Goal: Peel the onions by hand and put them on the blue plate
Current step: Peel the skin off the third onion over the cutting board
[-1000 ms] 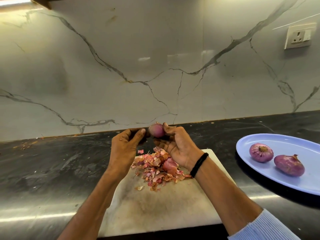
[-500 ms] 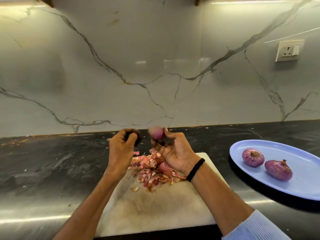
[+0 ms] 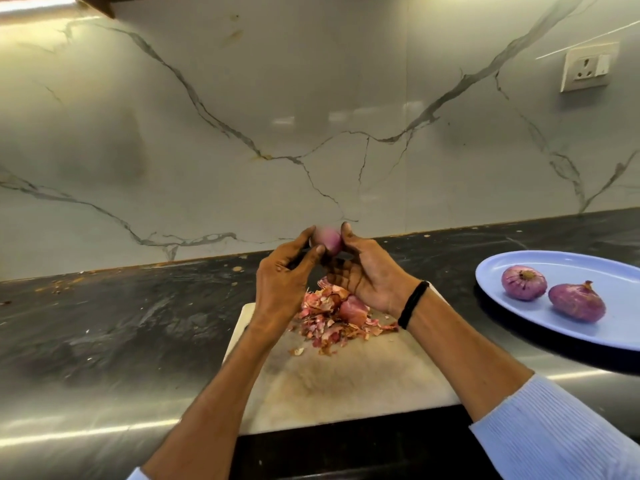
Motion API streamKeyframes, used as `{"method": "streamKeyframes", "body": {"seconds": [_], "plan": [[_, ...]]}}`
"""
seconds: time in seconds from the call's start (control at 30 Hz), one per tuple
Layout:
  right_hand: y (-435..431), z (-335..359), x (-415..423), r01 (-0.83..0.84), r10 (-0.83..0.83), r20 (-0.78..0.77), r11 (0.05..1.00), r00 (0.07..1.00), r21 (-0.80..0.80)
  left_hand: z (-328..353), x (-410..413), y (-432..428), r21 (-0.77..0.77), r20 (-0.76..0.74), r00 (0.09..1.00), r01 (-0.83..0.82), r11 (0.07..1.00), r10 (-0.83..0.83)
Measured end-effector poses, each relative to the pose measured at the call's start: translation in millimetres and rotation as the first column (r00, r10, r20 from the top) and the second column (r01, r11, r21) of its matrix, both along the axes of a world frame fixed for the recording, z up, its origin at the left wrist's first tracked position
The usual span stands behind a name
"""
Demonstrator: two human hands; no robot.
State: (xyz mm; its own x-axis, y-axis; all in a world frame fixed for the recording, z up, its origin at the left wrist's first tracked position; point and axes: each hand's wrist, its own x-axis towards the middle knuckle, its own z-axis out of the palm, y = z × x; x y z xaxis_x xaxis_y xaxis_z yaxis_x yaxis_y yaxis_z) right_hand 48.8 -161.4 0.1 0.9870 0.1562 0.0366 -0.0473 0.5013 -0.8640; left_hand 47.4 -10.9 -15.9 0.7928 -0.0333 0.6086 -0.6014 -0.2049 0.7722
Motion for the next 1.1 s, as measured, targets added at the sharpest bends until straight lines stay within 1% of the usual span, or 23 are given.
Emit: {"method": "streamKeyframes", "body": {"seconds": [0.13,0.27,0.37,0.6,0.8,0.97,1.1], "plan": [[-0.1,-1.5,0.6,0.041,-0.041,0.011,0.997,0.999,-0.070,1.3,2.6,-1.0,-0.053,0.009,1.000,0.027,0.998,-0.026],[-1.1,-1.7,-0.2,0.021,-0.013,0.060,0.991,0.998,-0.136,2.2,1.1,-1.6,-0.129,-0.001,0.999,0.045,0.991,-0.045],[-2.4,-2.0,-0.4,0.014,0.001,0.076,0.980,0.997,-0.199,2.0,0.8,-1.6,-0.151,-0.018,0.999,0.035,0.988,-0.039],[-1.0,-3.2,1.5,0.063,-0.045,0.078,0.968,0.996,-0.244,2.5,2.1,-1.3,-0.046,0.023,0.999,-0.026,0.999,0.027],[-1.2,-2.2,2.4,0.040,-0.027,0.067,0.978,0.997,-0.203,3.3,0.7,-2.2,-0.046,0.069,0.998,-0.010,0.999,0.013],[0.4,-4.2,1.8,0.051,-0.033,0.071,0.961,0.997,-0.273,1.7,6.7,4.5,0.030,0.118,0.986,-0.124,0.992,0.120],[-0.6,-5.0,-0.5,0.088,-0.058,0.099,0.941,0.993,-0.328,0.0,9.6,5.8,0.082,0.239,0.951,-0.218,0.972,0.194]]}}
